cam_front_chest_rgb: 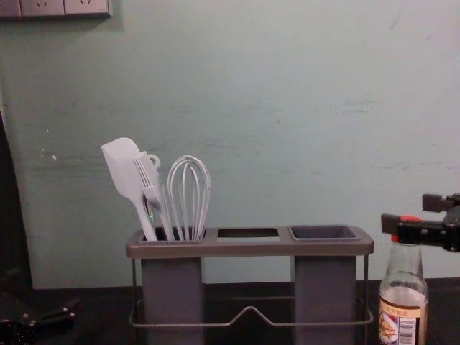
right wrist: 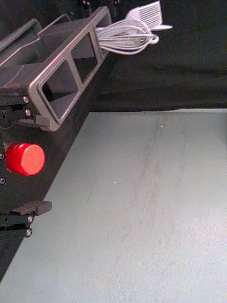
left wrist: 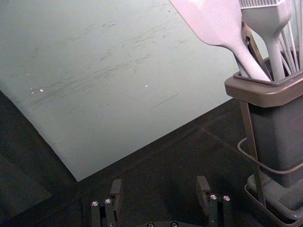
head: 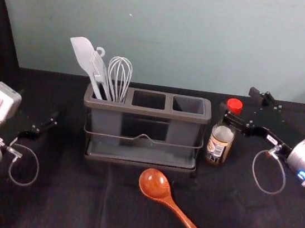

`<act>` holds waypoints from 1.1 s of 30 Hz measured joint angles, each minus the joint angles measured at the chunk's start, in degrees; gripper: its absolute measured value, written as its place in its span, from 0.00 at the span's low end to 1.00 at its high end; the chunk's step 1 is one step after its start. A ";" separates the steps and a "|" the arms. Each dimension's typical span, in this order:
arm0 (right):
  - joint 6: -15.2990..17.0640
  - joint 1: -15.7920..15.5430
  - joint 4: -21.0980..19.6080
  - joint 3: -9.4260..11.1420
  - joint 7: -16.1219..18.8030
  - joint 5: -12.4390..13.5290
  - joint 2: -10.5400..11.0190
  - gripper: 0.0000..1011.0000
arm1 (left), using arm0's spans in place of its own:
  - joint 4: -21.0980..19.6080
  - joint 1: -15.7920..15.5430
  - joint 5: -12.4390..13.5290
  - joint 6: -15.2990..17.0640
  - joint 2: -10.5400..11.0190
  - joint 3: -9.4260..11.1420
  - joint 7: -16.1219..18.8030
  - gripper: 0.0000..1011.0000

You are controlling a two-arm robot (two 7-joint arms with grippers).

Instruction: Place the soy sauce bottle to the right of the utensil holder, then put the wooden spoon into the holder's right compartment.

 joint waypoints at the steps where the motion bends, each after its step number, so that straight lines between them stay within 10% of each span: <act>1: -0.02 -0.23 -0.46 0.20 -0.16 0.00 0.14 0.99 | 0.00 0.00 0.00 0.00 0.00 0.00 0.00 1.00; 25: -2.27 -13.45 -21.07 7.16 -1.95 1.03 4.27 0.99 | 0.00 0.00 0.00 0.00 0.00 0.00 0.00 1.00; 33: 6.88 -13.53 -24.41 4.44 1.62 4.34 7.86 0.99 | 0.00 0.00 0.00 0.00 0.00 0.00 0.00 1.00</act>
